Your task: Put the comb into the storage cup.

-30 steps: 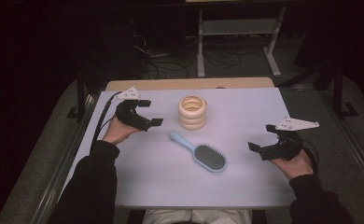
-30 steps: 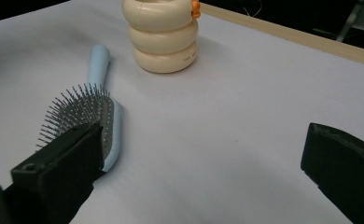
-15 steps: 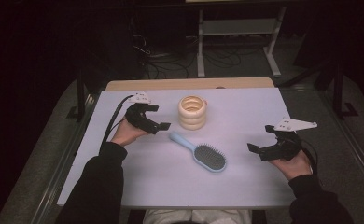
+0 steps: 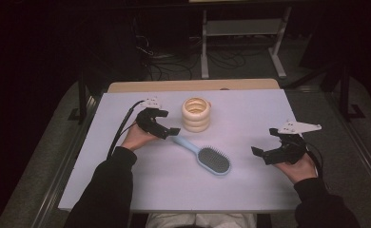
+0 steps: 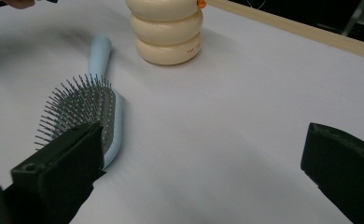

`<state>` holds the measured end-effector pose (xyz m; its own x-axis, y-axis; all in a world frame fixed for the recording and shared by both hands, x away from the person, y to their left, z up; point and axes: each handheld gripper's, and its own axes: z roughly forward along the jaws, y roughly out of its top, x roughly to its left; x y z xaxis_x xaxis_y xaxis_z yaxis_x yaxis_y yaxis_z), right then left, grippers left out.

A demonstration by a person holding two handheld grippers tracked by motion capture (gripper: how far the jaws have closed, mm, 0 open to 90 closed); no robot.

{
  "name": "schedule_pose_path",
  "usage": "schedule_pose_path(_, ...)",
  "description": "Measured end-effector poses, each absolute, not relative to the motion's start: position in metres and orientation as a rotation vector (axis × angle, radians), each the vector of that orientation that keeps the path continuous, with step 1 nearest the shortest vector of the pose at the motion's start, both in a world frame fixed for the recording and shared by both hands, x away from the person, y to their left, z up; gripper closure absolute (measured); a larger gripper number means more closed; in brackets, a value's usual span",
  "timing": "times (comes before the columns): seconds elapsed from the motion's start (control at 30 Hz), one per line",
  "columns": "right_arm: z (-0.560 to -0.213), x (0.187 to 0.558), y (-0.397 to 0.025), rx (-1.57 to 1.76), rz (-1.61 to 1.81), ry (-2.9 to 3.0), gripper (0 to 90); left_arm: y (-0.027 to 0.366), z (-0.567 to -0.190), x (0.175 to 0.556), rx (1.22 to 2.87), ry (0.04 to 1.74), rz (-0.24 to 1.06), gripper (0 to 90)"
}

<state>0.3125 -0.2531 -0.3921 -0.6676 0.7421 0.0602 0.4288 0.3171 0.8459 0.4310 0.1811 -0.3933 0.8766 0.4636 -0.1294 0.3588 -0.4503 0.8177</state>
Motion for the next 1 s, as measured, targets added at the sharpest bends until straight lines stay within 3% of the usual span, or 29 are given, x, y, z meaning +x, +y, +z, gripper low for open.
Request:
schedule_pose_path(0.47,-0.393,0.313,-0.252,1.039,1.281,2.259,0.0,0.169,-0.407,0.434,2.131,0.589,0.111,1.0)
schedule_pose_path(1.0,-0.393,0.313,-0.251,1.028,1.271,2.272,0.0,0.168,-0.420,0.442,2.159,0.621,0.094,27.1)
